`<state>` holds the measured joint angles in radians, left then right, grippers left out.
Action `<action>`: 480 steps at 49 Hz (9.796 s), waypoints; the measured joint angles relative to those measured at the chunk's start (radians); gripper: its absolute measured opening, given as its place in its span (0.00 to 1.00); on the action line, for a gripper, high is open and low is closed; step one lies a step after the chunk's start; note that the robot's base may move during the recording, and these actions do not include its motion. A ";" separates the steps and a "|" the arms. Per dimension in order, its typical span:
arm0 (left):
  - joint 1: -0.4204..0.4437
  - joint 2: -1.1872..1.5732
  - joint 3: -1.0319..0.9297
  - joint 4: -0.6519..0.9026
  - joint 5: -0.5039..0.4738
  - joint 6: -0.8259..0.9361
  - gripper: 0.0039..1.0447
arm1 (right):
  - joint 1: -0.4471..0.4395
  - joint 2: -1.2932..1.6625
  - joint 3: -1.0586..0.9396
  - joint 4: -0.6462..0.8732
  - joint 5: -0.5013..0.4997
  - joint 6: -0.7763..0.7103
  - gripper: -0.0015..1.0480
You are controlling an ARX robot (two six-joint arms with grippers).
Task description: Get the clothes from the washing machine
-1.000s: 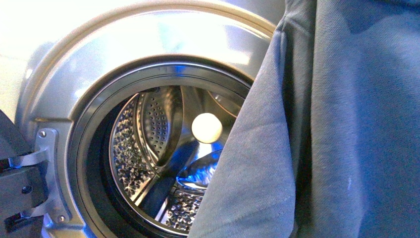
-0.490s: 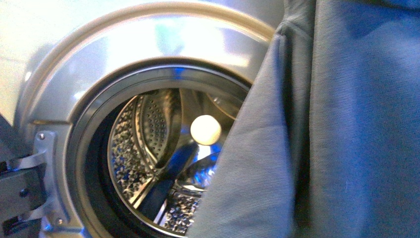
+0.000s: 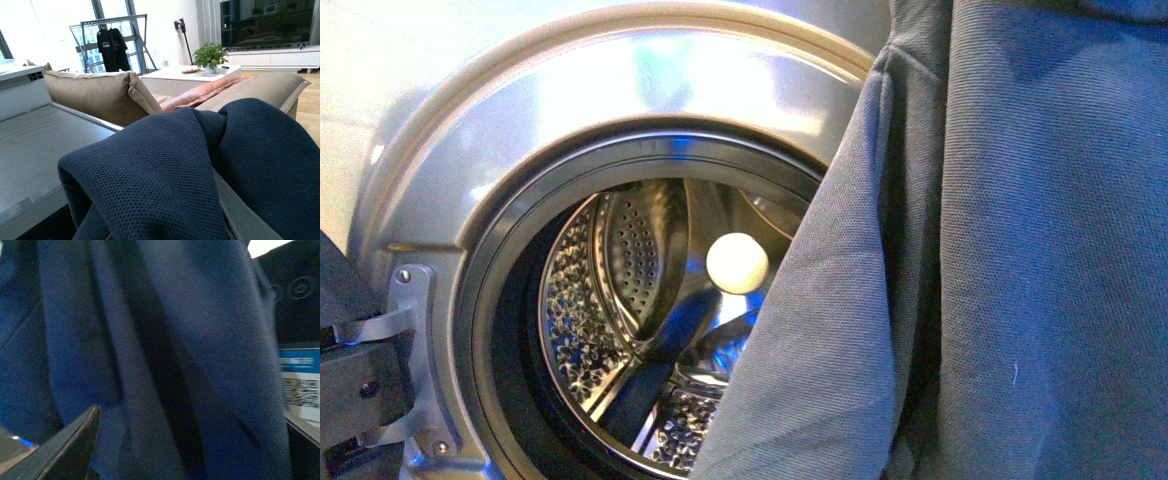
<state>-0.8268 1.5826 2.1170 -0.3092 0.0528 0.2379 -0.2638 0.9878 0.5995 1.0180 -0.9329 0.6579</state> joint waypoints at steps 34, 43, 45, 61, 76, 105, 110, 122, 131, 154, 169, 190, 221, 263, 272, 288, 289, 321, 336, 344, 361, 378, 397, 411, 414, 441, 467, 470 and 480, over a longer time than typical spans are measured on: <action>0.000 0.000 0.000 0.000 -0.001 0.000 0.13 | 0.287 0.210 0.156 -0.001 -0.023 -0.075 0.93; 0.000 0.000 0.000 0.000 -0.001 0.000 0.13 | 0.391 0.189 0.157 -0.030 -0.018 -0.103 0.93; 0.000 0.000 0.000 0.000 -0.001 0.000 0.13 | 0.425 0.183 0.160 -0.068 0.002 -0.138 0.93; 0.000 0.000 0.000 0.000 -0.004 0.001 0.13 | 0.512 0.257 0.266 -0.129 0.214 -0.267 0.93; 0.000 0.000 0.000 0.000 -0.005 0.001 0.13 | 0.529 0.372 0.349 -0.061 0.350 -0.269 0.93; 0.000 0.000 0.000 0.000 -0.006 0.001 0.13 | 0.546 0.379 0.334 -0.031 0.636 -0.246 0.35; 0.000 0.000 0.000 0.000 -0.004 0.000 0.13 | 0.506 0.317 0.280 -0.041 0.635 -0.244 0.20; 0.000 0.000 0.005 0.000 0.001 -0.002 0.53 | 0.296 0.151 0.223 -0.103 0.571 -0.184 0.05; 0.000 0.000 0.008 0.000 0.001 -0.002 0.80 | 0.117 0.065 0.225 -0.166 0.502 -0.121 0.05; 0.000 -0.002 0.011 0.001 0.000 -0.002 0.94 | -0.554 0.047 0.294 -0.173 0.256 0.067 0.05; 0.000 -0.002 0.011 0.001 0.000 -0.002 0.94 | -0.742 0.162 0.196 -0.399 0.119 -0.132 0.05; 0.000 -0.002 0.011 0.001 0.000 -0.002 0.94 | -0.796 0.359 -0.126 -0.639 0.101 -0.563 0.09; 0.000 -0.002 0.011 0.001 0.000 -0.002 0.94 | -0.757 0.214 -0.216 -0.679 0.112 -0.525 0.92; 0.000 -0.003 0.011 0.001 0.000 -0.002 0.94 | 0.473 -0.840 -0.447 -1.036 1.132 -0.630 0.49; -0.006 -0.003 0.017 -0.005 -0.040 -0.007 0.94 | 0.302 -0.895 -0.488 -1.036 0.944 -0.651 0.13; 0.132 -0.080 0.006 0.003 -0.549 -0.061 0.94 | 0.268 -0.930 -0.532 -1.030 0.935 -0.655 0.02; 0.144 -0.092 -0.001 0.001 -0.552 -0.066 0.94 | 0.267 -0.933 -0.535 -1.030 0.935 -0.655 0.02; 0.476 -0.689 -0.950 0.105 -0.410 -0.229 0.42 | 0.266 -0.983 -0.594 -1.022 0.935 -0.655 0.02; 0.592 -0.933 -1.454 0.311 -0.266 -0.238 0.03 | 0.266 -0.983 -0.594 -1.022 0.935 -0.655 0.02; 0.656 -1.028 -1.626 0.382 -0.228 -0.239 0.03 | 0.266 -0.983 -0.594 -1.022 0.934 -0.655 0.02; 0.820 -1.194 -1.886 0.463 -0.059 -0.240 0.03 | 0.266 -0.983 -0.594 -1.022 0.935 -0.655 0.02; 0.824 -1.293 -1.996 0.473 -0.053 -0.239 0.03 | 0.266 -0.983 -0.594 -1.022 0.934 -0.655 0.02; 0.824 -1.384 -2.058 0.451 -0.053 -0.239 0.03 | 0.266 -0.983 -0.594 -1.022 0.934 -0.655 0.02; 0.825 -1.575 -2.108 0.308 -0.055 -0.239 0.03 | 0.266 -0.983 -0.594 -1.022 0.934 -0.655 0.02; 0.825 -1.578 -2.108 0.308 -0.053 -0.239 0.03 | 0.266 -0.983 -0.594 -1.022 0.934 -0.655 0.02; 0.825 -1.578 -2.108 0.308 -0.053 -0.240 0.18 | 0.266 -0.983 -0.594 -1.022 0.934 -0.655 0.02; 0.825 -1.578 -2.108 0.308 -0.053 -0.239 0.96 | 0.266 -0.983 -0.594 -1.022 0.934 -0.656 0.81; 0.825 -1.578 -2.108 0.308 -0.053 -0.240 0.94 | 0.266 -0.983 -0.594 -1.022 0.935 -0.656 0.90; 0.825 -1.578 -2.108 0.308 -0.053 -0.240 0.94 | 0.266 -0.983 -0.594 -1.022 0.934 -0.655 0.93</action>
<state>-0.0021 0.0044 0.0093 -0.0013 -0.0002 -0.0017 0.0021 0.0044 0.0055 -0.0036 0.0013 0.0025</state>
